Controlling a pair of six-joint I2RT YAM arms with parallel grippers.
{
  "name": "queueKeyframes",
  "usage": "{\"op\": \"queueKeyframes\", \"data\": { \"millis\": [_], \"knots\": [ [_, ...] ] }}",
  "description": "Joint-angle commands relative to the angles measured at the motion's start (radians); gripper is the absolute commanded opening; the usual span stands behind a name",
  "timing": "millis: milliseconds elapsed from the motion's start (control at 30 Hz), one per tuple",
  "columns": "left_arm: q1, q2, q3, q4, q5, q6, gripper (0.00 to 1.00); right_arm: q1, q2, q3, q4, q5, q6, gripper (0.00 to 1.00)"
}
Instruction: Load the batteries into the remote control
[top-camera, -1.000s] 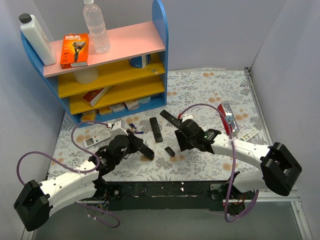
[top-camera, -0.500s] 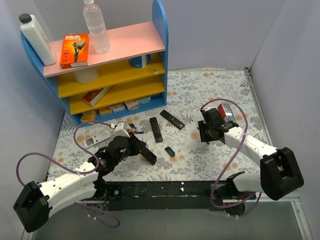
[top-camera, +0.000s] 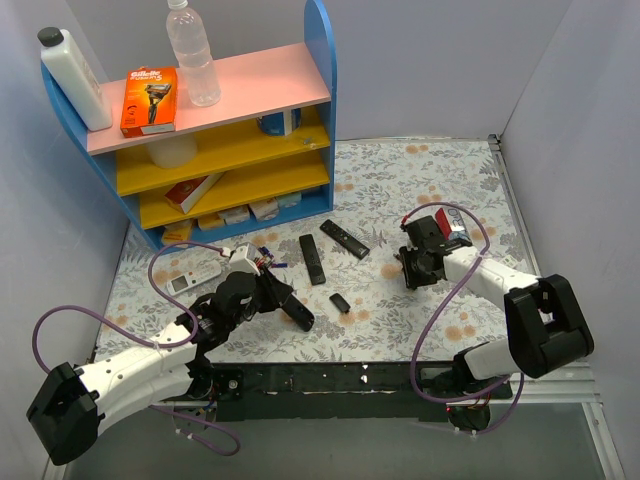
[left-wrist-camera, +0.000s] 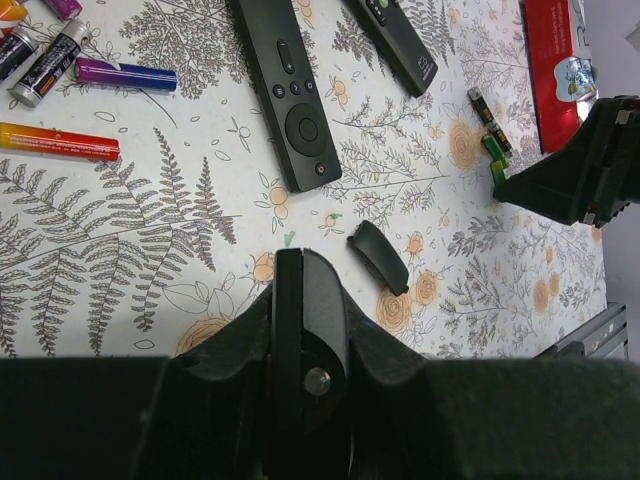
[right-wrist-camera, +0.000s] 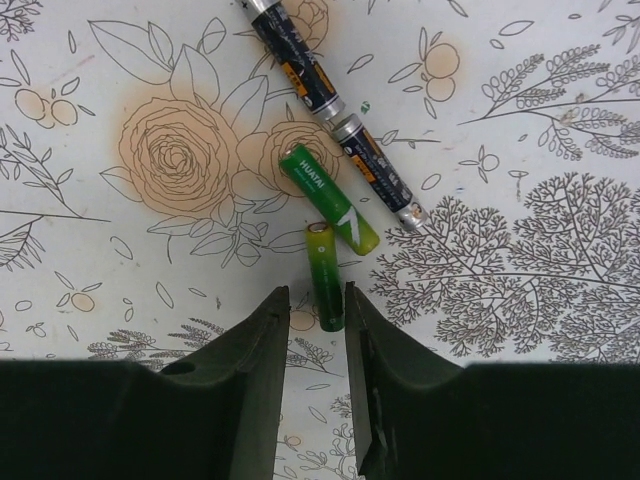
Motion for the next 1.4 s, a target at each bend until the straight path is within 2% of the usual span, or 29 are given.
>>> {"op": "queueKeyframes", "data": {
  "millis": [0,600,767,833,867,900,933,1167,1367],
  "knots": [
    [0.008,-0.003,0.007,-0.016,0.012,0.008,0.0,-0.004,0.009,0.024,-0.005,-0.043,-0.014,0.34],
    [0.017,0.028,0.016,-0.003,0.047,0.02,0.0,-0.003,0.1,0.07,-0.019,-0.015,-0.026,0.32],
    [0.021,0.027,0.016,0.0,0.052,0.025,0.0,-0.004,0.098,0.069,-0.016,-0.032,-0.037,0.25],
    [0.021,0.019,0.013,0.01,0.055,0.028,0.0,0.0,0.091,0.07,-0.012,-0.05,-0.05,0.16],
    [0.022,0.016,0.012,0.014,0.061,0.029,0.0,0.002,0.079,0.07,-0.01,-0.064,-0.051,0.12],
    [0.024,0.013,0.01,0.019,0.064,0.035,0.0,0.004,0.071,0.07,-0.009,-0.07,-0.052,0.03],
    [0.025,0.008,0.01,0.025,0.067,0.035,0.0,0.005,0.062,0.069,-0.006,-0.075,-0.054,0.01],
    [0.043,0.013,0.007,0.095,0.118,0.048,0.0,0.048,-0.104,0.07,0.042,-0.211,-0.054,0.01],
    [0.095,0.027,-0.011,0.169,0.192,0.039,0.0,0.198,-0.254,0.044,0.192,-0.303,-0.035,0.01]
  ]
}}
